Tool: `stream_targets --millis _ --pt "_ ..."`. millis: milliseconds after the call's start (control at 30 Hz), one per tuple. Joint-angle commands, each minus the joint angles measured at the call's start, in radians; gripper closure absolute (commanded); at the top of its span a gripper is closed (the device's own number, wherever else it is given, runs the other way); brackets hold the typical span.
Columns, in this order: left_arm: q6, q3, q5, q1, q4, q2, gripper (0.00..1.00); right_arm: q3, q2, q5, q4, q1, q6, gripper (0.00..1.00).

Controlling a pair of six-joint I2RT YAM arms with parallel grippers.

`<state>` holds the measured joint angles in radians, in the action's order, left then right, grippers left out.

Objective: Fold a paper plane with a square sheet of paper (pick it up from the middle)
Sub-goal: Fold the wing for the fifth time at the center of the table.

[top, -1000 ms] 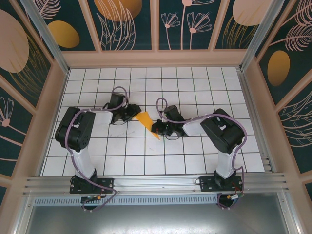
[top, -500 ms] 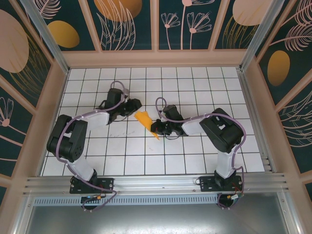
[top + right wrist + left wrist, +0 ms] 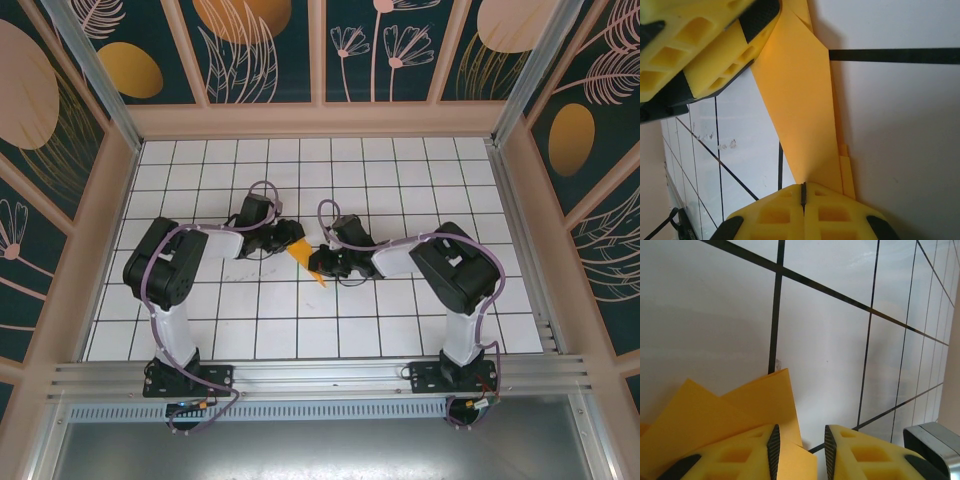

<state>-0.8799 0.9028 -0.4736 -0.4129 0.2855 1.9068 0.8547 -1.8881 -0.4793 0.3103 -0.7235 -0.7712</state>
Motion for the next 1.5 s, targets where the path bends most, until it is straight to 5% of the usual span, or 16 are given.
stream_targets --millis 0,267,533,1067,1467 --pt "0.057 0.002 0.122 0.009 -0.079 0.043 0.68 0.032 0.042 0.008 -0.147 -0.025 0.019 1.00" --pt "0.044 -0.018 0.067 0.009 -0.037 0.039 0.69 0.209 -0.025 0.013 -0.226 -0.042 0.064 1.00" --pt "0.038 -0.019 0.063 0.010 -0.035 0.048 0.70 0.176 -0.102 0.025 -0.228 -0.036 0.063 1.00" --pt "0.045 -0.020 0.079 0.030 -0.043 0.080 0.74 -0.282 0.182 0.021 -0.083 -0.033 -0.051 0.97" --pt "0.040 -0.027 0.041 0.029 -0.019 0.080 0.72 -0.138 0.299 0.057 -0.131 -0.035 -0.009 0.97"
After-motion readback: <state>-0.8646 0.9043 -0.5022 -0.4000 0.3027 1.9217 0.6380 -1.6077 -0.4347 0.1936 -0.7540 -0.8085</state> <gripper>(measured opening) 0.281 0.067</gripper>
